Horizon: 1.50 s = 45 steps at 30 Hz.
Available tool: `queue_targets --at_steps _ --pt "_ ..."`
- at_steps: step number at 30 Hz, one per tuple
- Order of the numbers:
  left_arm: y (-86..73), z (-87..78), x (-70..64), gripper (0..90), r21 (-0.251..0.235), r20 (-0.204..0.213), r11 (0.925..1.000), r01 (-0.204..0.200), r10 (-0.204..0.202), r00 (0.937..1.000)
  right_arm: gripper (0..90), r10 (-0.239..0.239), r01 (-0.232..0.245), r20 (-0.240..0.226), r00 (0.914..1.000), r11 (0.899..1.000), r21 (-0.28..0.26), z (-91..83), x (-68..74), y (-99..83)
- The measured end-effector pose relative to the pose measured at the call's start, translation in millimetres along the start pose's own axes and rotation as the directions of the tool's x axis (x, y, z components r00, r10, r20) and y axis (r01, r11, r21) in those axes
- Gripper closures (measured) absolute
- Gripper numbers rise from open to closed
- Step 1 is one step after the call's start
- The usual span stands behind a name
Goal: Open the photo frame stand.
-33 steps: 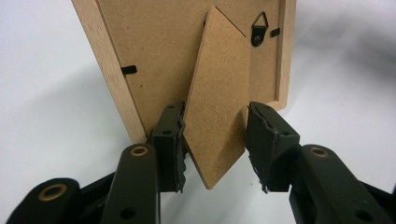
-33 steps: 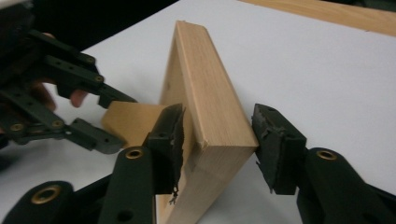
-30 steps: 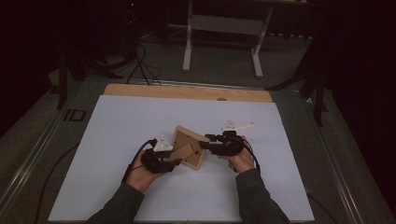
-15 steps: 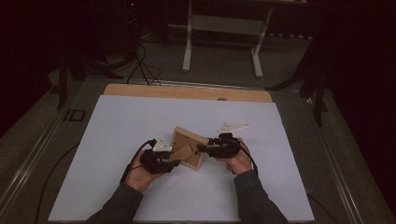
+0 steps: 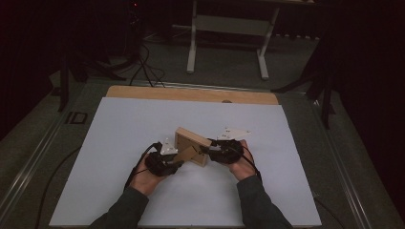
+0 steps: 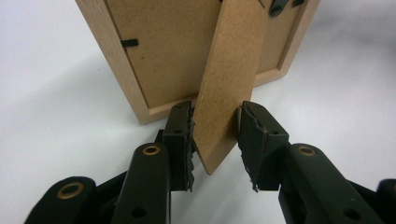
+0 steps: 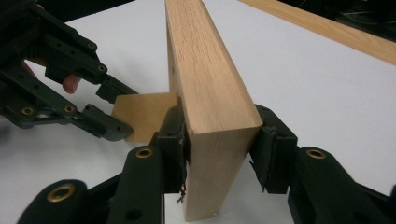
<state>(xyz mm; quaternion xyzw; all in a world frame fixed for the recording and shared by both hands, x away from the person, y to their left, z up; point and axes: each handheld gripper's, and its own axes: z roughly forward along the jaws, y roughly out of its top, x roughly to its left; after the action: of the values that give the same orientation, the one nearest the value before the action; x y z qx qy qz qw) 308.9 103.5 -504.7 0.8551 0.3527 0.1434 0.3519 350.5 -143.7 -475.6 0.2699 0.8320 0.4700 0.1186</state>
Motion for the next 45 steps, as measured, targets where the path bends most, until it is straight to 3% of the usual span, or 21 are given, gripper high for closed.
queue_targets --at_steps 7,14,20,25,27,30,39,45 --pt "-1.4 3.2 2.8 65.5 0.009 -0.016 0.9999 0.013 -0.013 0.9998 60.0 -0.016 0.016 0.022 0.9996 1.000 -0.003 2.4 6.8 1.7" --pt "-3.4 2.8 2.0 65.8 0.016 -0.007 0.9999 0.000 0.000 1.0000 58.9 -0.034 0.034 0.003 0.9994 0.999 0.002 1.8 9.1 1.7" --pt "-4.8 2.1 -0.7 65.4 0.016 0.006 0.9998 -0.012 0.012 0.9999 57.6 -0.013 0.012 -0.014 0.9998 1.000 -0.004 1.4 7.4 0.7" --pt "-5.8 1.1 -0.9 63.5 0.024 0.035 0.9996 -0.012 0.011 0.9993 56.2 -0.011 0.011 -0.021 0.9997 1.000 -0.008 0.4 9.2 0.3" --pt "-8.5 0.2 0.0 61.6 0.017 0.078 0.9998 0.004 -0.005 0.9970 55.9 -0.018 0.018 -0.027 0.9995 1.000 -0.010 -0.7 11.8 -0.4" --pt "-10.4 -0.4 0.8 59.9 0.012 0.097 0.9999 0.012 -0.013 0.9952 55.4 -0.024 0.024 -0.030 0.9993 1.000 -0.013 -1.2 13.8 -1.3" --pt "-10.1 -0.9 1.1 57.0 -0.003 0.091 0.9999 0.016 -0.015 0.9957 54.4 -0.056 0.056 -0.033 0.9979 0.998 -0.011 -2.7 20.8 -2.6" --pt "-9.9 -3.3 1.1 62.6 -0.008 0.087 0.9999 0.015 -0.014 0.9961 53.9 -0.075 0.075 -0.027 0.9968 0.997 -0.010 -3.3 25.5 -3.8"
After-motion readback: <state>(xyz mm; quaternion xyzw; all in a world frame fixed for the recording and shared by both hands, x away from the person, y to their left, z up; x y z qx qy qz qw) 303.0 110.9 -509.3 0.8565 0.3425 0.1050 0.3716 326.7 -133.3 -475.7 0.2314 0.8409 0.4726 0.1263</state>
